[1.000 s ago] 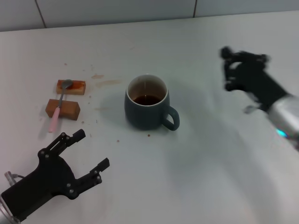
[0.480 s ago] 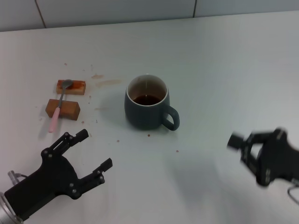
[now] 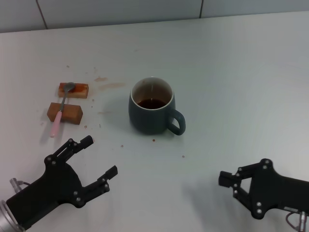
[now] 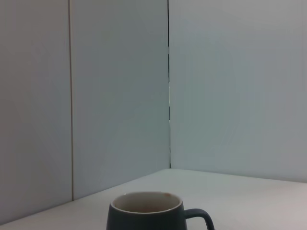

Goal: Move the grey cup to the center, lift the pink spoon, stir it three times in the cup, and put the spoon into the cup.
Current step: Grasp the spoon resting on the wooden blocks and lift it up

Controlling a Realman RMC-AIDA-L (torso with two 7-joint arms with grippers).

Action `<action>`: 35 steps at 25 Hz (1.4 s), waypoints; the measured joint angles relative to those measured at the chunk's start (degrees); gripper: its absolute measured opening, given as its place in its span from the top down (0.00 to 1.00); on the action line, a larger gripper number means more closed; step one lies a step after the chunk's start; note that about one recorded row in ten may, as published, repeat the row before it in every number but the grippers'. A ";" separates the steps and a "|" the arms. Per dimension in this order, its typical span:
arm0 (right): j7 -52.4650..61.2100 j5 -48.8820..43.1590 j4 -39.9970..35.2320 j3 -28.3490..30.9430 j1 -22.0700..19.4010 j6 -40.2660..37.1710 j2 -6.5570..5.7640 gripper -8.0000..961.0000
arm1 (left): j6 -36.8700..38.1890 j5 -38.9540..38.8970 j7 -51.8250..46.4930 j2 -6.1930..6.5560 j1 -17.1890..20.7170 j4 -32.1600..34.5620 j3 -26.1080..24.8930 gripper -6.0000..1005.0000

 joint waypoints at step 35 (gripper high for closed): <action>-1.30 0.60 0.55 -2.34 0.83 1.99 0.00 0.29 | 2.66 -0.61 -16.85 0.11 0.06 -8.84 -21.27 0.14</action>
